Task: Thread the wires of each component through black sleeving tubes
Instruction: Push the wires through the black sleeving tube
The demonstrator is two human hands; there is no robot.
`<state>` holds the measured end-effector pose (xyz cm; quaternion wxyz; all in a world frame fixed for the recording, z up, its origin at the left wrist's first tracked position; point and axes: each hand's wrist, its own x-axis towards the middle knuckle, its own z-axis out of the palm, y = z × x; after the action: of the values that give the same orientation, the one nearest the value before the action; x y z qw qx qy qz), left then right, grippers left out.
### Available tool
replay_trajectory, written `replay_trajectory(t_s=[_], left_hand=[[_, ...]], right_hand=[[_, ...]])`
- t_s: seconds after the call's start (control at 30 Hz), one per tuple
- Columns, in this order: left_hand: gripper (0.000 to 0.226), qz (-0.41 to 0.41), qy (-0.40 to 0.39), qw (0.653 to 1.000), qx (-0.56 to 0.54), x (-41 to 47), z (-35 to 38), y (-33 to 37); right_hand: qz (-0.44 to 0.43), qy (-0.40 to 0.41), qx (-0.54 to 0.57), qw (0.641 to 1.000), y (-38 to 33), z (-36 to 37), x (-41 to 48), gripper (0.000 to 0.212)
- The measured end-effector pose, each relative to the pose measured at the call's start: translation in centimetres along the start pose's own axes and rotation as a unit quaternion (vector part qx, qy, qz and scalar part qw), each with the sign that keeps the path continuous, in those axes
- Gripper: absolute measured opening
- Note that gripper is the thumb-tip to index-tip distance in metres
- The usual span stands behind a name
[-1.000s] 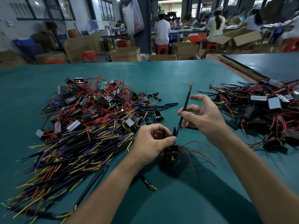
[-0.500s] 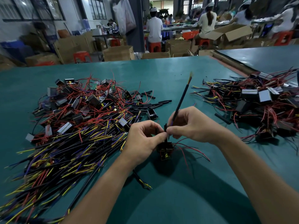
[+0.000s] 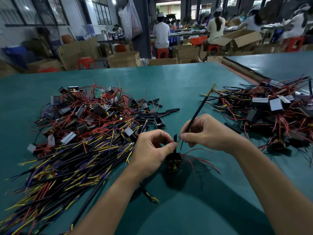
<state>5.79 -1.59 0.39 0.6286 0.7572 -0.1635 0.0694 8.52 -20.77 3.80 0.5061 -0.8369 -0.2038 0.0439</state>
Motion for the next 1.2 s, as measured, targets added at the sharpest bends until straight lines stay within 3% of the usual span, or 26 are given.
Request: replay_trajectory(t_s=[0.3, 0.77, 1.1, 1.2], left_hand=[[0.020, 0.001, -0.007, 1.000, 0.013, -0.07, -0.03, 0.14], [0.019, 0.005, -0.023, 1.000, 0.020, -0.16, -0.08, 0.26], [0.017, 0.010, -0.005, 0.999, 0.034, 0.08, -0.23, 0.14], [0.013, 0.008, -0.001, 0.999, 0.052, 0.12, -0.29, 0.00]], right_hand=[[0.009, -0.055, 0.018, 0.998, -0.35, 0.13, -0.15, 0.012], [0.022, -0.056, -0.114, 0.992, -0.34, -0.22, -0.34, 0.033], [0.019, -0.103, 0.013, 0.994, -0.86, -0.14, -0.53, 0.022], [0.010, -0.089, 0.003, 0.996, -0.64, -0.19, -0.44, 0.018]])
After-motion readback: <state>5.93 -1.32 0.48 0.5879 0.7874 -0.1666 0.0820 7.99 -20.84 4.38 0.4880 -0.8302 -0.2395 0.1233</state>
